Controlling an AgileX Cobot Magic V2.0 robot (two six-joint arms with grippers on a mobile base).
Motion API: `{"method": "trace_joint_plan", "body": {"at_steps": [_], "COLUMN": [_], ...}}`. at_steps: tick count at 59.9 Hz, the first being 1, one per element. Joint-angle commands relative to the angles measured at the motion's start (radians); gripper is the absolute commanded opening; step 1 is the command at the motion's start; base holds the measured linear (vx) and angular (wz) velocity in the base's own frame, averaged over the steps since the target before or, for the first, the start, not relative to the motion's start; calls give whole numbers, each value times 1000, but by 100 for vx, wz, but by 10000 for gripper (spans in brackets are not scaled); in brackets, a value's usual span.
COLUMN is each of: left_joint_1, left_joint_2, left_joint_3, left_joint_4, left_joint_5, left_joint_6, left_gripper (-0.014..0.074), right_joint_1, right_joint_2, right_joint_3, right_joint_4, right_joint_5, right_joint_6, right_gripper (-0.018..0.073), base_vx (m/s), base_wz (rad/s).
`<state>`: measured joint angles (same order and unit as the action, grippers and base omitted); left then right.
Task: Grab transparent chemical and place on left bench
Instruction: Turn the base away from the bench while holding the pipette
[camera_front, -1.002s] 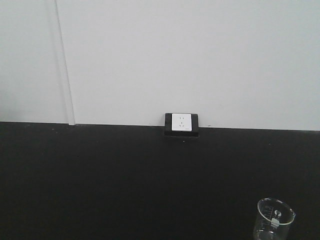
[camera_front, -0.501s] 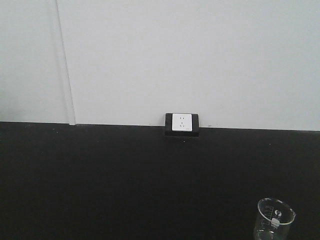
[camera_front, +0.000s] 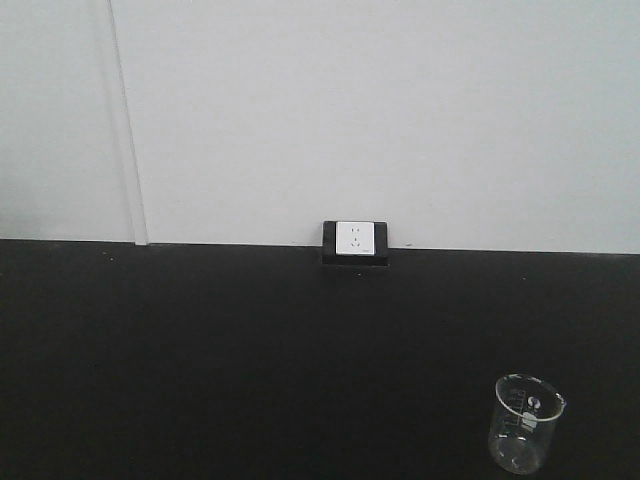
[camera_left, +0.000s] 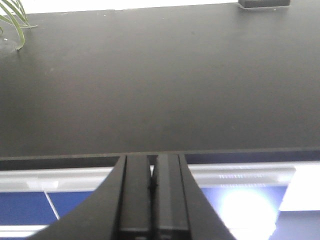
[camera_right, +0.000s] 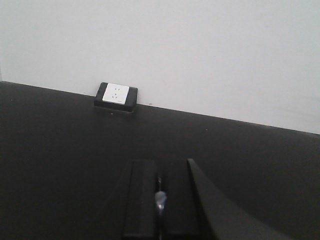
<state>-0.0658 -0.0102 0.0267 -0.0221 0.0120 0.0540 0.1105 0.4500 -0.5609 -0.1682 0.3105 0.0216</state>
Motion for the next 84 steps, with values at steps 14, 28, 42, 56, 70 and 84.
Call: {"method": "trace_joint_plan", "body": {"at_steps": [14,28,42,56,70,84], "left_joint_1": [-2,-2,-2,-2,-2,-2], "left_joint_2": [-19,-19,-19,-19,-19,-19], "left_joint_3": [16,16,16,16,16,16], "left_joint_4": [-1,-1,-1,-1,-1,-1], "left_joint_5": [-78,-78,-78,-78,-78,-78], "left_joint_6": [-8,-8,-8,-8,-8,-8], "left_gripper": [-3,-3,-3,-3,-3,-3], "right_joint_1": [1,1,1,1,1,1], "right_joint_2": [5,5,5,5,5,5], "right_joint_3": [-29,-29,-29,-29,-29,-29], "right_joint_4": [-12,-12,-12,-12,-12,-12], "right_joint_5": [-83,-83,-83,-83,-83,-82], "right_joint_6": [-2,-2,-2,-2,-2,-2], "right_gripper": [-4,-4,-4,-4,-4,-4], "base_vx": [-22,-28,-33,-34,-34,-34], "base_wz": [-8,-2,18,43,62,65]}}
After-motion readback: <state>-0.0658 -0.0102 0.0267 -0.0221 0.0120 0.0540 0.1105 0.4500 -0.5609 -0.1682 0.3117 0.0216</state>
